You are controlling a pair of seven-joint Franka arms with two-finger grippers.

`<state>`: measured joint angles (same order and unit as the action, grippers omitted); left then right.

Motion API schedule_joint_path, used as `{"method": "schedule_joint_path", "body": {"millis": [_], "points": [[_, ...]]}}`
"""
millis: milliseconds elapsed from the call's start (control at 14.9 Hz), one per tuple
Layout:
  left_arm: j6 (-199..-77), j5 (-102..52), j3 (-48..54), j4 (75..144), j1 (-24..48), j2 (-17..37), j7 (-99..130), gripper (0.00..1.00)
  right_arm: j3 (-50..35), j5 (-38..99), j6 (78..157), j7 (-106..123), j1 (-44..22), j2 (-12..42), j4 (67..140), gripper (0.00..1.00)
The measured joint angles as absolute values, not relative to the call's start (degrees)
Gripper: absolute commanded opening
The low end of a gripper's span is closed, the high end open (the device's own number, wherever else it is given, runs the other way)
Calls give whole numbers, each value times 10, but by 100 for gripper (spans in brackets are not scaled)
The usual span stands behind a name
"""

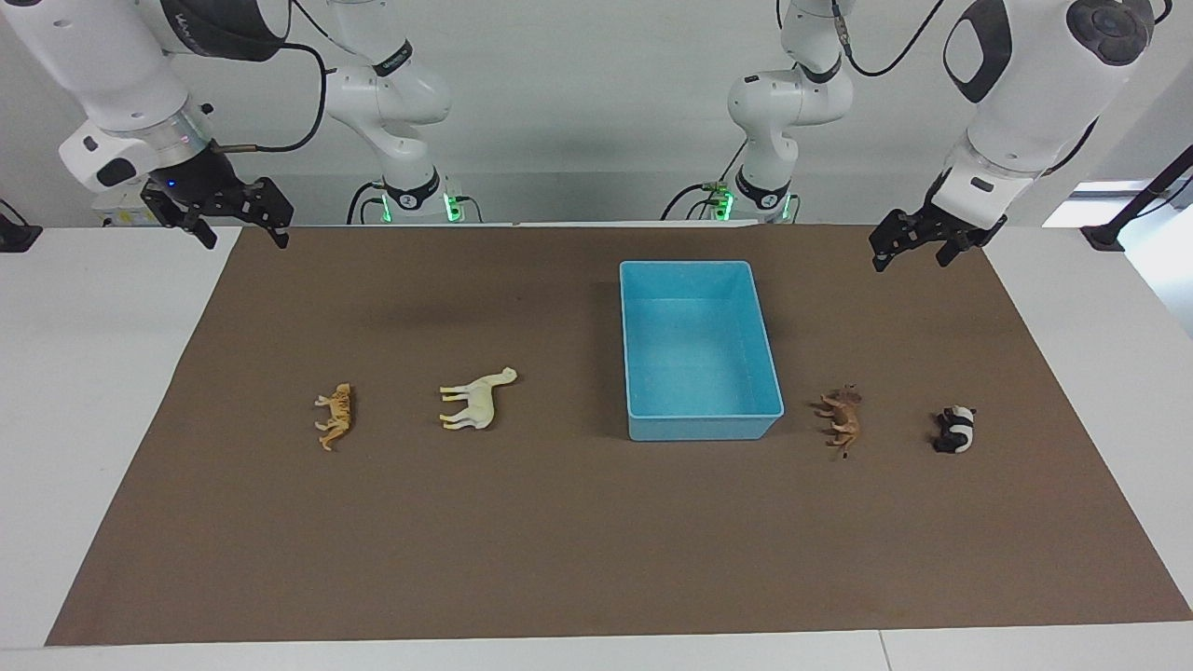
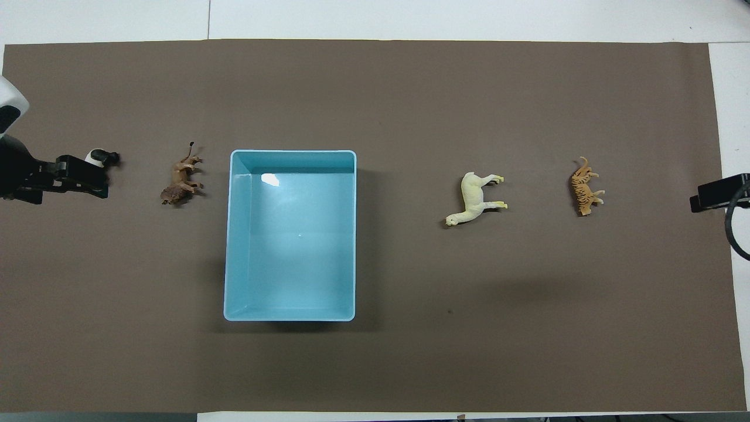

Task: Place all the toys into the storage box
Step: 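Reach the left gripper toward the brown horse toy, then grasp the brown horse with the left gripper while the right gripper grasps the tiger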

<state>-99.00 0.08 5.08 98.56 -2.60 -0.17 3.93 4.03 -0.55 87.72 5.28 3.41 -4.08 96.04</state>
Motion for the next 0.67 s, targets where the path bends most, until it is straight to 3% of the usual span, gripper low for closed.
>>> {"method": "schedule_joint_path", "body": {"millis": [335,469,670], "points": [[-1170,1,51,1111,-27,30,39,100,38,-6,877,53,33,-41,961,100],[-1225,1,51,1132,-27,62,45,100,35,-5,886,53,32,-41,967,100],[-1289,1,53,1132,-27,112,59,100,34,-5,959,53,28,-38,1025,100]]}}
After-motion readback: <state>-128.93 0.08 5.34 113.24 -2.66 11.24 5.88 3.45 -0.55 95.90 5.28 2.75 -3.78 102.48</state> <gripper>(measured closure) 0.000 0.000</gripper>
